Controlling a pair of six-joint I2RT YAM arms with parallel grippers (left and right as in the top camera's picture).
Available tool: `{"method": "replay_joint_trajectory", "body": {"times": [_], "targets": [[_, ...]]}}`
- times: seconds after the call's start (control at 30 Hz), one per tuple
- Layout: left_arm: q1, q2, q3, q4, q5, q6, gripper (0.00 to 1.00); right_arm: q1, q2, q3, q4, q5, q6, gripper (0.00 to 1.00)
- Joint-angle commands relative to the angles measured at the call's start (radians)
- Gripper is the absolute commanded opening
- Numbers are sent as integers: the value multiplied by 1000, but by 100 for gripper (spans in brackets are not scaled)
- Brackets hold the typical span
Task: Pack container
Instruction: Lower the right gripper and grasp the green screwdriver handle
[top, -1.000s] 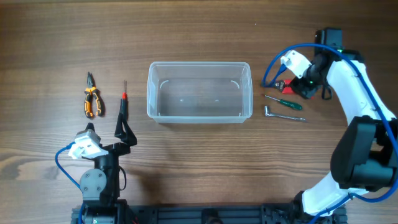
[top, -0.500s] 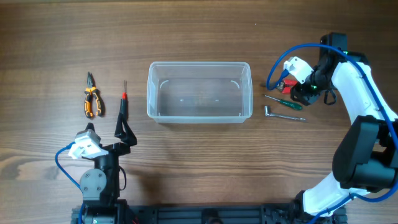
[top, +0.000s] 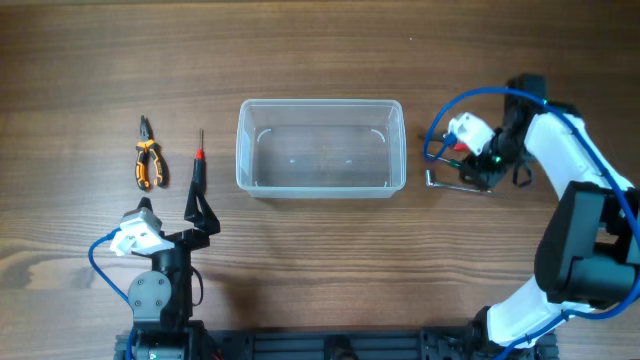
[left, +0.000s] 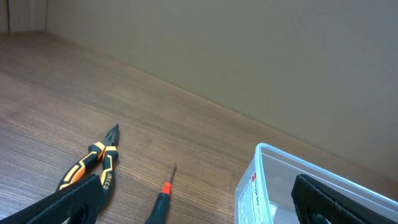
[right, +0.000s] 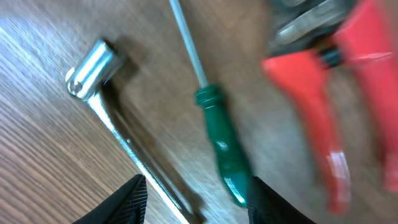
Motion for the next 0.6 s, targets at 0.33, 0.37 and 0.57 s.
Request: {"method": "replay_joint_trajectory", "body": {"times": [0.33,0.37,0.57], "targets": [[-5,-5,-1,-2,-11,-13,100,0,24,-43,158,-16,-13,57],[-5,-5,-1,-2,-11,-13,100,0,24,-43,170,-16,-13,57],[-5,-5,-1,-2,-11,-13,100,0,24,-45,206,-16,-24,57]]}}
